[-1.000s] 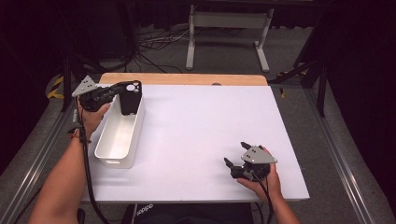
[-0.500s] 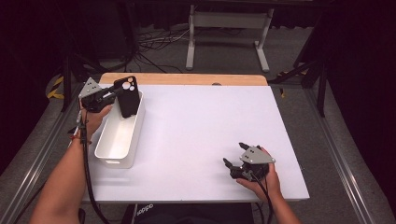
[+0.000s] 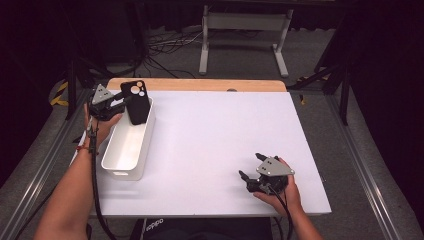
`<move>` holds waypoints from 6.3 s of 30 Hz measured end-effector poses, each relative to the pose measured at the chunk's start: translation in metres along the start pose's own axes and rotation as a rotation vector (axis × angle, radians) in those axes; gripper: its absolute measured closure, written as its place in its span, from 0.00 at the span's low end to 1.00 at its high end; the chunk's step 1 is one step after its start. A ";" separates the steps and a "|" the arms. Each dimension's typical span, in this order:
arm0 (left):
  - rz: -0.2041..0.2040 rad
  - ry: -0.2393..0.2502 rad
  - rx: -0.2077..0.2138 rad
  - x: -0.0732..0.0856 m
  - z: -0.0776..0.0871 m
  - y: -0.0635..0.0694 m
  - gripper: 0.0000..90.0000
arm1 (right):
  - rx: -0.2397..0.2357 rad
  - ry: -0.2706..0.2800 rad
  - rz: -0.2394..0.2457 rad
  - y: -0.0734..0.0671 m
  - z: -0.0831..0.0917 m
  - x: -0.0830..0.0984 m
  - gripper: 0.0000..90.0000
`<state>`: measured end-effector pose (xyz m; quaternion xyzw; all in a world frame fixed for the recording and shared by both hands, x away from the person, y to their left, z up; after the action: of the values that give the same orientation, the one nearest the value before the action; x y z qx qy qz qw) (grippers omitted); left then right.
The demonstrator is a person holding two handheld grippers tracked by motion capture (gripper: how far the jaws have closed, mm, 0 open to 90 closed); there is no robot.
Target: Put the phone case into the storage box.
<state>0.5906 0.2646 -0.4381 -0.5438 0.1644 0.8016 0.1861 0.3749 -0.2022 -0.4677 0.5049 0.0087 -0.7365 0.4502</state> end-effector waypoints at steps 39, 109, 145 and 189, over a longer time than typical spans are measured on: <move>0.035 0.084 -0.035 -0.008 0.051 0.025 0.68 | 0.012 0.069 0.077 -0.010 -0.005 -0.011 0.23; -0.056 0.166 0.126 -0.019 0.097 0.096 0.46 | 0.041 0.124 0.092 -0.009 0.010 -0.019 0.23; -0.056 0.153 0.142 -0.022 0.101 0.106 0.05 | 0.040 0.121 0.088 -0.009 0.011 -0.019 0.23; -0.162 0.164 0.305 -0.012 0.128 0.191 0.05 | 0.043 0.155 0.046 -0.003 0.013 -0.026 0.15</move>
<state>0.4001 0.1547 -0.3697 -0.5843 0.2546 0.7026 0.3163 0.3660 -0.1898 -0.4435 0.5700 0.0163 -0.6847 0.4540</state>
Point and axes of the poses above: each handheld gripper's, and its own axes: z roughly backward along the jaws, x roughly out of its underside, y roughly to its right, the point moved 6 cm from there along -z, roughly forward along the jaws, and after that the axes turned 13 degrees about z, right-handed, at the moved point
